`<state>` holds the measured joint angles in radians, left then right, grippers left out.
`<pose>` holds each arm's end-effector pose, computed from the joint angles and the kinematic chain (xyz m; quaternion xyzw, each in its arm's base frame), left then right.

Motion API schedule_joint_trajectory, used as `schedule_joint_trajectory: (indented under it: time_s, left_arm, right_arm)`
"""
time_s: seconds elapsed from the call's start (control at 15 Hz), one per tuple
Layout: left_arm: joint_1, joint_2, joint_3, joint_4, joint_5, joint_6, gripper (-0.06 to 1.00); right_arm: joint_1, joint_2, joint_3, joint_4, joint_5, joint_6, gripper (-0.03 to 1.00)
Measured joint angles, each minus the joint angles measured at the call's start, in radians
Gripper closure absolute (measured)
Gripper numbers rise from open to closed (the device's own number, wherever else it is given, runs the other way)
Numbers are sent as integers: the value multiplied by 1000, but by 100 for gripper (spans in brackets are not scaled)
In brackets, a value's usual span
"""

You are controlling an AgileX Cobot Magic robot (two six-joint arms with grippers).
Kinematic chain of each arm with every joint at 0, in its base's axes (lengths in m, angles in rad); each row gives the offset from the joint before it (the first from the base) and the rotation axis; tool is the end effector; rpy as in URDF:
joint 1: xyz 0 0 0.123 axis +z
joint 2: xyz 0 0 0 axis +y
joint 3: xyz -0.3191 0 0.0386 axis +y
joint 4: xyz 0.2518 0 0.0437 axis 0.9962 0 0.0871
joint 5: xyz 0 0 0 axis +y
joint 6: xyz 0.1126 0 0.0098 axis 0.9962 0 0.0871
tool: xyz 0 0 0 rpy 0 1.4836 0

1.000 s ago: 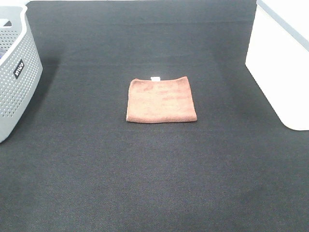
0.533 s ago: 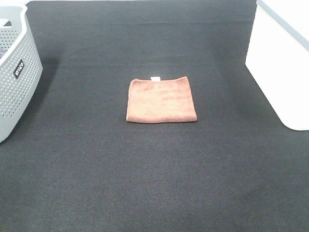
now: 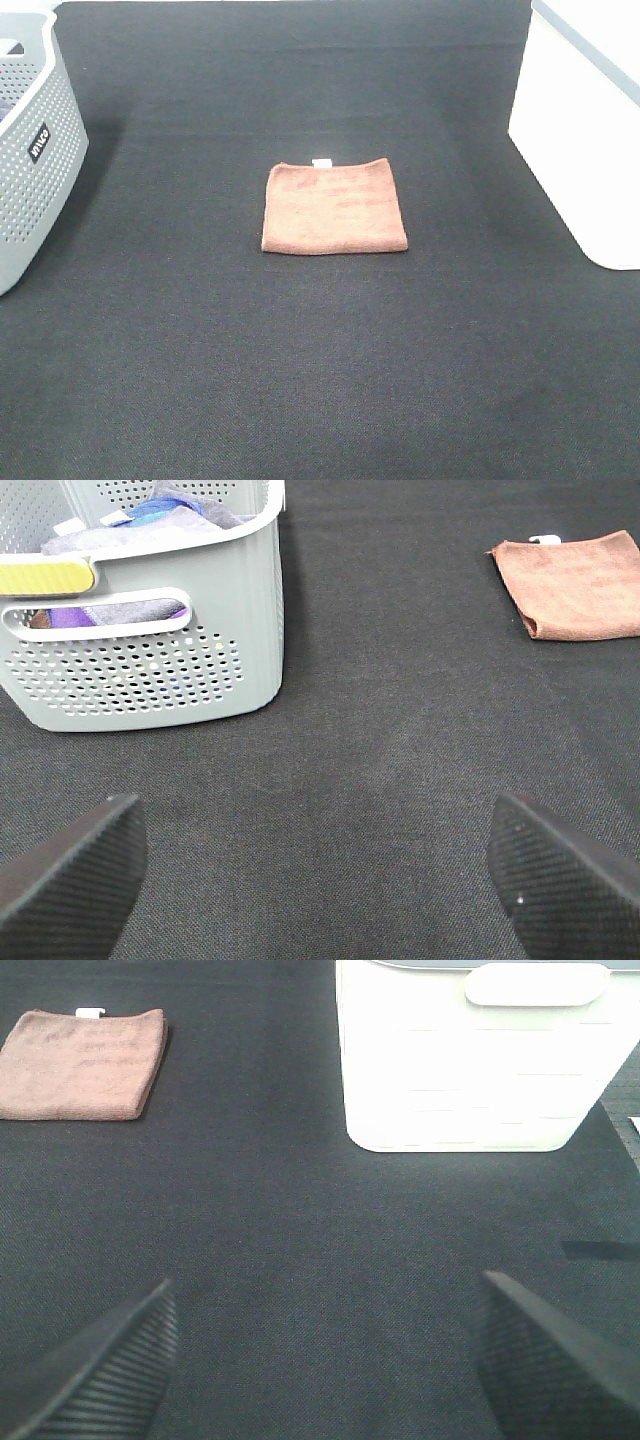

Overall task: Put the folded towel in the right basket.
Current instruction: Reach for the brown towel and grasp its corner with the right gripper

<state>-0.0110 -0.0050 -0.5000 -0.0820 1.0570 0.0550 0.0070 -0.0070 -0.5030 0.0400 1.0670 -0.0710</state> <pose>-0.0193 -0.0079 0.2696 0.0297 0.8497 -0.0294 0.5256 -0.0202 0.0038 0.2693 -0.0342 0.8514 0.0032 0.5234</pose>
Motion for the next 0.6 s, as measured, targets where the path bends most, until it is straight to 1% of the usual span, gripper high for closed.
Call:
schedule_joint_trajectory:
  time_s: [0.6]
  left_arm:
    - [0,0,0,0,0,0,7]
  right_arm:
    - [0,0,0,0,0,0,21]
